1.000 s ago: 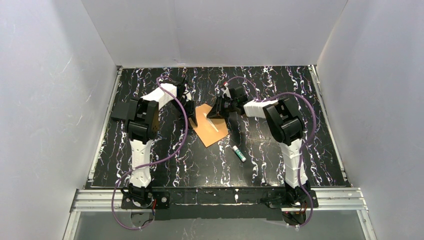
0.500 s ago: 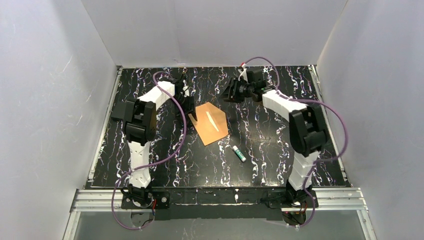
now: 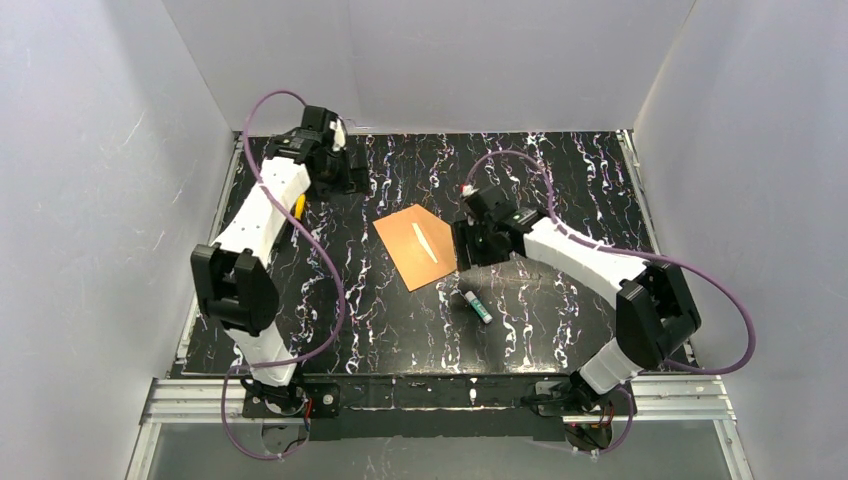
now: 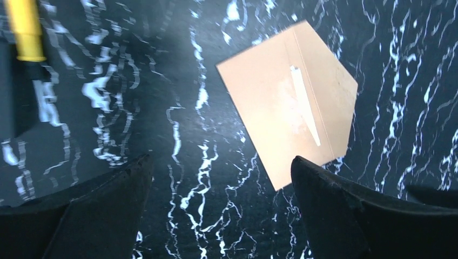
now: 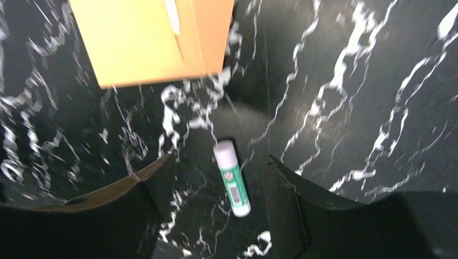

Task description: Place the letter into the envelope and seal it

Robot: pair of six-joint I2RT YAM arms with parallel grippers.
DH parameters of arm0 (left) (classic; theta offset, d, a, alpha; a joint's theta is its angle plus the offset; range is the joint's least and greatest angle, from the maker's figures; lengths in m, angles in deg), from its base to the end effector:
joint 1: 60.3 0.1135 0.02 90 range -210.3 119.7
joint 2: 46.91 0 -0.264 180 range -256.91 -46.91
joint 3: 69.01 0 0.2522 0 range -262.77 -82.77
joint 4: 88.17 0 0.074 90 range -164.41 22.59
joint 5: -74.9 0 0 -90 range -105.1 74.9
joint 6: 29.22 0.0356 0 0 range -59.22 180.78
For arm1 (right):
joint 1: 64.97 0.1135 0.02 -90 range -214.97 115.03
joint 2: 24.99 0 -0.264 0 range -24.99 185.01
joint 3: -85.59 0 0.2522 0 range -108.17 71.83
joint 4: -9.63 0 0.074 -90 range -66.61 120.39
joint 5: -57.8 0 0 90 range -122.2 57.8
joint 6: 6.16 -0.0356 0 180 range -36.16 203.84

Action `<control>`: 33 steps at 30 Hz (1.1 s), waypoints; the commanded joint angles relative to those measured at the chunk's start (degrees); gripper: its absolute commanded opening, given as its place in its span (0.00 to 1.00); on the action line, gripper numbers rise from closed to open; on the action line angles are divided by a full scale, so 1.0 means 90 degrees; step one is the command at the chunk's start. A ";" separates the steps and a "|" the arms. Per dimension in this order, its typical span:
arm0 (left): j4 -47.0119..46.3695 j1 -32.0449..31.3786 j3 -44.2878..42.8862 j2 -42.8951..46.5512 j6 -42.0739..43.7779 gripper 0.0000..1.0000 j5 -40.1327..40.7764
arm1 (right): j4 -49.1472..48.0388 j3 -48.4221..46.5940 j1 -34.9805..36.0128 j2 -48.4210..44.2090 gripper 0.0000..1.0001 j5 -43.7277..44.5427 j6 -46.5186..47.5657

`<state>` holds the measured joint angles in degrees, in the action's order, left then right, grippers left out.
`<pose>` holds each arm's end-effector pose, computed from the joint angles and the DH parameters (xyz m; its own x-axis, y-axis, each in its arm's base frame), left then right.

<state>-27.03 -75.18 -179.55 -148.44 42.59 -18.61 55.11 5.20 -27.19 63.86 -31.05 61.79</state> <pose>0.3755 -0.1020 0.3252 -0.8162 -0.1055 -0.5681 0.0398 0.9706 -0.2375 0.2602 0.2008 0.2517 -0.8186 -0.1597 -0.5517 -0.3192 0.9250 0.2059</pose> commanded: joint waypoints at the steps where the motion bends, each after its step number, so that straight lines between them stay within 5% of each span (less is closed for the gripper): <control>1: -0.0087 0.0307 0.0088 0.0622 -0.0122 0.98 0.0814 | 0.1285 0.0176 0.0544 -0.0085 0.68 0.0899 0.0116; 14: -0.0794 0.0659 0.0774 0.1246 -0.0447 0.97 -0.0265 | 0.1066 0.0333 0.1027 0.0887 0.60 0.0393 0.0712; 25: -0.0914 0.0657 0.0870 0.1453 -0.0199 0.98 -0.0731 | 0.0310 0.0579 0.0996 0.1213 0.35 0.0087 0.0575; 29: -0.1007 0.0657 0.0956 0.1505 -0.0247 0.98 -0.1009 | 0.0075 0.0779 0.0900 0.1104 0.16 -0.0088 0.0430; 33: -0.1357 0.0657 0.1234 0.1619 -0.0515 0.97 -0.1712 | -0.0257 0.0745 0.0428 0.0422 0.13 -0.0213 0.0115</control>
<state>-36.48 -69.41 -170.85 -137.91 39.64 -26.98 57.49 11.01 -19.65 73.04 -30.96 65.99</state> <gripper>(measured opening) 0.972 0.262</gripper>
